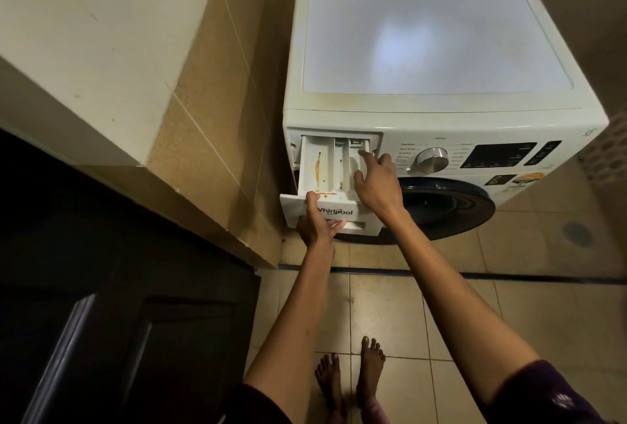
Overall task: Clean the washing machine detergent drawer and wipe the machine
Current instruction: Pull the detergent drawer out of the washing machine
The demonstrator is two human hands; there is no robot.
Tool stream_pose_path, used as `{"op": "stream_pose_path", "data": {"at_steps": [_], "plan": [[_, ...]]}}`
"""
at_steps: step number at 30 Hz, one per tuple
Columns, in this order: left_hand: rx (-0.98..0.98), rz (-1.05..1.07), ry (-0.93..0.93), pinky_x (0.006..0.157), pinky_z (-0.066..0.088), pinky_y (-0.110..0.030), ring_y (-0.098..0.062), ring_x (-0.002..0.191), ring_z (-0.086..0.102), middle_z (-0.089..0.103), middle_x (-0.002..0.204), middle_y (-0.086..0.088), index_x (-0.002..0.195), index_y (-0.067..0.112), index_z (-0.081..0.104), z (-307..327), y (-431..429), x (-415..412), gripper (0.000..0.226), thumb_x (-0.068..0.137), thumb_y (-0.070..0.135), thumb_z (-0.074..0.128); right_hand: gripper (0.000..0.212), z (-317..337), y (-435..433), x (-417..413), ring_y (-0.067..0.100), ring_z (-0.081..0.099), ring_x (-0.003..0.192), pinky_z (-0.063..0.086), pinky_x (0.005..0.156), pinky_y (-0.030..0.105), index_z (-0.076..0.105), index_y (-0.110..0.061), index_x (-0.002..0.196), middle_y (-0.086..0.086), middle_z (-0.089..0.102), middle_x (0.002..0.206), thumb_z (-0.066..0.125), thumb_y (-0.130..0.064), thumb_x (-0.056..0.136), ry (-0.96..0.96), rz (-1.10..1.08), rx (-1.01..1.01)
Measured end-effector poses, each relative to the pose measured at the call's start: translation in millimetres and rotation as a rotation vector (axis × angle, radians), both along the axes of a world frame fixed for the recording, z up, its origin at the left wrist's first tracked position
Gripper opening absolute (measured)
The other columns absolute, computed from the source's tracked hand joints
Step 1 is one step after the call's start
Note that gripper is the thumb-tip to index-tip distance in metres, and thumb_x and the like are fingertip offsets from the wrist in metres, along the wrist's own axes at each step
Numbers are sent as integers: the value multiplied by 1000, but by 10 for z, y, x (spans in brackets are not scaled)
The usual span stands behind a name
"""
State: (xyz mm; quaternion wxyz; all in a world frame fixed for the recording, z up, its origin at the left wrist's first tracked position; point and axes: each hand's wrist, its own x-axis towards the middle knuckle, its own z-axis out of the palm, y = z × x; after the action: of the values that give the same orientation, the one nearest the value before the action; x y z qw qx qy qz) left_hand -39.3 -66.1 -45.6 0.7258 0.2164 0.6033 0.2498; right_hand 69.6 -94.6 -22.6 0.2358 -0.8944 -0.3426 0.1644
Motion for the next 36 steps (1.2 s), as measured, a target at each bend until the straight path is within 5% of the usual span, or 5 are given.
{"op": "stream_pose_path", "data": {"at_steps": [7,13,20,29,36], "plan": [[15,2,33,62,58,-30,-29,83,64,64,97,-17,115,2,57,-14,9,21,46,82,34,59,58,-82,172,88,38,36,131,37,101,47,15,-20,149,22,29,145,34,-40,98,38,66,-171],[21,4,23,66,58,-34,-28,82,63,62,93,-13,115,3,57,-55,24,25,43,83,32,58,65,-183,348,174,38,36,130,38,99,46,20,-18,148,22,29,145,36,-52,95,8,50,-262],[33,-7,44,60,59,-31,-27,77,64,64,94,-16,114,4,59,-70,37,26,44,82,34,58,58,-188,413,177,37,47,120,42,94,43,28,-18,145,22,43,135,47,-24,90,-6,-1,-230],[-11,-5,67,60,58,-32,-26,75,62,61,97,-17,112,2,56,15,-168,-238,41,82,30,57,57,-199,200,-51,35,58,100,47,73,38,30,-19,142,18,60,111,50,-22,89,27,-23,-166],[-13,-15,113,65,57,-36,-26,73,61,60,93,-15,109,5,54,126,-397,-614,36,84,31,55,63,-169,-101,-462,32,58,104,52,85,43,26,-23,145,17,56,116,54,-27,89,97,-80,-131]]}}
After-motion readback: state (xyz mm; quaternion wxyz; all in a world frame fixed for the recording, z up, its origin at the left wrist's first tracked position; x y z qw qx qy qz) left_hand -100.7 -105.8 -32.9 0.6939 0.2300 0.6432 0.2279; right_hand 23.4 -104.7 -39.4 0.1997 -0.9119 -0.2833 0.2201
